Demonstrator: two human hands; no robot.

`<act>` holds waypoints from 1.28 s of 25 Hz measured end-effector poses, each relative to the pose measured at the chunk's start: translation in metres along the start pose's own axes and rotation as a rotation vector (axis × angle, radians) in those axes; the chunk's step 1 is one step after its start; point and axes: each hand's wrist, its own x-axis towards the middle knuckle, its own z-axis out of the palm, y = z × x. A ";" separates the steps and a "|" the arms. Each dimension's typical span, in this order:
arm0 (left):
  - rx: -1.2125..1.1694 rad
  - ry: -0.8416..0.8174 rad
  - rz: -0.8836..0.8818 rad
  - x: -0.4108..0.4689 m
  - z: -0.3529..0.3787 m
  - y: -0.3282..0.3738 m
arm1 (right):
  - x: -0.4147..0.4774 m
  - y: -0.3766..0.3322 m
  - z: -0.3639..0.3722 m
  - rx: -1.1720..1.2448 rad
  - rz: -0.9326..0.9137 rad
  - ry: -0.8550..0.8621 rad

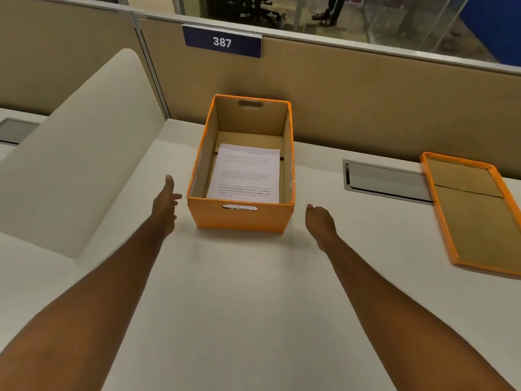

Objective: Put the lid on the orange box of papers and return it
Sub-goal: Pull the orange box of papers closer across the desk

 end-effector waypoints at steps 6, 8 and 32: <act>-0.004 -0.245 -0.076 0.031 0.015 0.040 | 0.026 -0.056 0.009 0.387 0.110 -0.089; 0.006 -0.304 -0.066 0.034 0.024 0.045 | 0.032 -0.062 0.013 0.473 0.082 -0.187; 0.256 -0.396 0.295 -0.164 0.073 -0.015 | -0.081 0.047 -0.094 0.425 -0.067 -0.089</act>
